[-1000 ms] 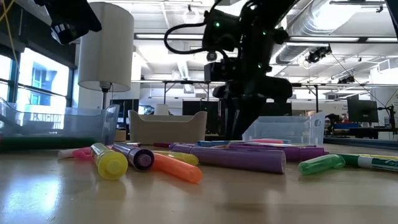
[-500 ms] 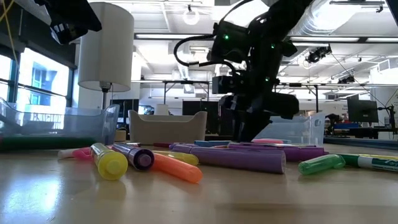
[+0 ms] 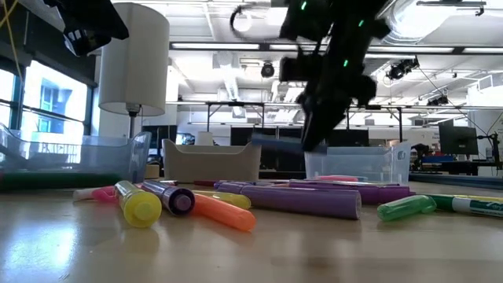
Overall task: Pick & Place Markers
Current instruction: Put the blue highlighter pen into the black bin
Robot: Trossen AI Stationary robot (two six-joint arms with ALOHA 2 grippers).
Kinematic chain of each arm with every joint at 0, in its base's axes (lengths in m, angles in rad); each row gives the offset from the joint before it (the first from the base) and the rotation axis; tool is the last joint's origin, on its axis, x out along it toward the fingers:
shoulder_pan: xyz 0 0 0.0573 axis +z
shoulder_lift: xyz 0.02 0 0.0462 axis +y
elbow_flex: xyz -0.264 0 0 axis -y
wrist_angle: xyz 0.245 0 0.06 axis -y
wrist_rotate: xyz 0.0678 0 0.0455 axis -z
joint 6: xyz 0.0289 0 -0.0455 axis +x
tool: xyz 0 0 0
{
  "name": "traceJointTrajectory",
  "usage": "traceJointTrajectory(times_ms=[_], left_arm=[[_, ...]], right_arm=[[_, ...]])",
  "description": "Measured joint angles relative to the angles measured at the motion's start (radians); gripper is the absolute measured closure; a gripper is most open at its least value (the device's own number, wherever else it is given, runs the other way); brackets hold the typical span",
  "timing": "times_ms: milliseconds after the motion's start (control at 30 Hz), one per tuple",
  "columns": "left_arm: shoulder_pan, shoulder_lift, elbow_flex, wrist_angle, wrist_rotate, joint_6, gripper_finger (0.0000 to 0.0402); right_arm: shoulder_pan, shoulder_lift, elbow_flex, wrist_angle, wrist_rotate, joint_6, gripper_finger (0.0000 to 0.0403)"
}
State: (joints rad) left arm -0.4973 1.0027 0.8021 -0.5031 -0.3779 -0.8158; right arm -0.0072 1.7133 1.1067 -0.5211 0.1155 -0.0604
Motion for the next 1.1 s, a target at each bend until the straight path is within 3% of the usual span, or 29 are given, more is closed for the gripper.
traceJointTrajectory(times_ms=[267, 433, 567, 667, 933, 1100], left_arm=[[0.0, 0.0, 0.0, 0.0, -0.035, 0.023, 0.0401], [0.0, 0.0, 0.0, 0.052, -0.173, 0.057, 0.0401], [0.001, 0.001, 0.0, 0.11, -0.331, 0.095, 0.0401], [0.001, 0.001, 0.001, 0.119, -0.377, 0.123, 0.0401], [0.001, -0.047, 0.002, 0.063, -0.272, 0.136, 0.04], [0.0, -0.136, 0.002, -0.008, -0.252, 0.139, 0.04]], right_arm=[[0.075, -0.254, 0.0, -0.042, 0.078, 0.209, 0.0351], [0.116, -0.331, 0.0, 0.033, 0.131, 0.323, 0.0351], [0.146, -0.332, 0.0, 0.173, 0.152, 0.333, 0.0351], [0.161, -0.325, 0.001, 0.262, 0.175, 0.34, 0.0351], [0.163, -0.234, 0.015, 0.453, 0.189, 0.374, 0.0351], [0.129, -0.049, 0.174, 0.492, 0.145, 0.349, 0.0351]])
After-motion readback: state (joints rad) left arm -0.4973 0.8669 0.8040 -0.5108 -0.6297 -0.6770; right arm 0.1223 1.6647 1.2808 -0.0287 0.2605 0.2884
